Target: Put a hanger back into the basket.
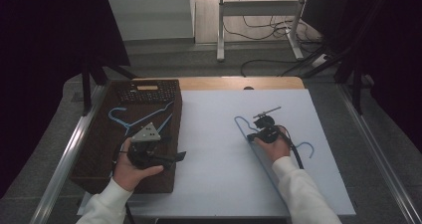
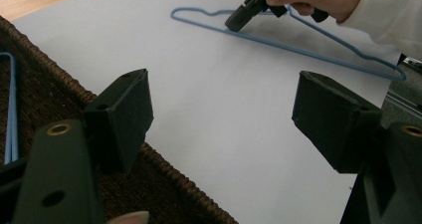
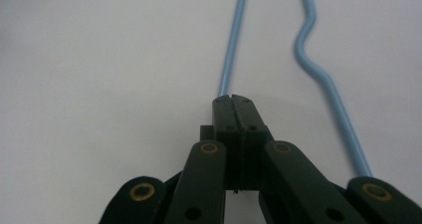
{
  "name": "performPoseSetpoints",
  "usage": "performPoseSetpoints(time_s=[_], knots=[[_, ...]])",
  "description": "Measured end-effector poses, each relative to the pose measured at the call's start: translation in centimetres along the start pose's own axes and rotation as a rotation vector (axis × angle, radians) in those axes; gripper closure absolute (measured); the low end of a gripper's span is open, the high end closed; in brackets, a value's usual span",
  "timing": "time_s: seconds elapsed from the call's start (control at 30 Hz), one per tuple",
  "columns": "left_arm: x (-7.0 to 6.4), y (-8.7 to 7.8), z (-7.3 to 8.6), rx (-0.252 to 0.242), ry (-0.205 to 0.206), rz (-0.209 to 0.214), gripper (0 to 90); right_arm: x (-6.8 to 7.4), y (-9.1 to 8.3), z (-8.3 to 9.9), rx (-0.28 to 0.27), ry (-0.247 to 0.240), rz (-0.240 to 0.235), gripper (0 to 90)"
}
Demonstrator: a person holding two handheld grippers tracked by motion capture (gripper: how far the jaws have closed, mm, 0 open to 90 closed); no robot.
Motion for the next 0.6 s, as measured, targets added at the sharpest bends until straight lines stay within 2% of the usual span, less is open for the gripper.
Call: performPoseSetpoints(time_s=[0.07, 0.13, 0.2, 0.23, 0.3, 0.37, 0.43, 0.47, 0.53, 0.6], knots=[[0.0, 0.0, 0.0, 0.001, 0.0, 0.001, 23.7, 1.6, 0.6, 0.0, 0.011, 0.006, -0.056, 89.9], [0.0, 0.0, 0.0, 0.001, 0.001, 0.001, 23.7, 3.1, 0.9, 0.0, 0.022, -0.051, -0.056, 89.9], [0.1, 0.0, 0.0, 0.0, 0.0, 0.001, 23.7, 4.5, 1.2, 0.2, 0.03, -0.079, -0.091, 89.9], [0.1, -0.1, 0.0, -0.001, -0.001, 0.001, 23.7, 5.0, 1.3, 0.3, 0.032, -0.109, -0.085, 89.9], [0.1, -0.1, 0.0, -0.001, -0.001, 0.001, 23.7, 6.1, 1.4, 0.5, 0.041, -0.119, -0.125, 89.9], [0.1, -0.1, 0.0, -0.002, -0.001, 0.0, 23.8, 7.0, 1.4, 0.8, 0.045, -0.148, -0.129, 89.9], [0.0, -0.1, 0.0, -0.002, 0.0, 0.0, 23.7, 7.8, 1.4, 1.1, 0.052, -0.146, -0.164, 89.9], [0.0, -0.1, 0.0, -0.002, 0.0, 0.0, 23.7, 8.2, 1.4, 1.2, 0.052, -0.163, -0.16, 89.9], [0.1, -0.2, 0.0, -0.003, -0.001, 0.0, 23.7, 8.9, 1.3, 1.5, 0.058, -0.166, -0.189, 89.9], [0.1, -0.2, 0.0, -0.002, -0.001, 0.0, 23.7, 9.7, 1.1, 1.9, 0.064, -0.191, -0.201, 89.9]])
Point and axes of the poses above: each handheld gripper's, and its own axes: y roughly forward along the jaws, z roughly out of its underside, x roughly to its left, the point moved 7 cm from there along y, roughly forward along the jaws, and after that the axes turned 13 degrees about -x, right-handed, at the moved point
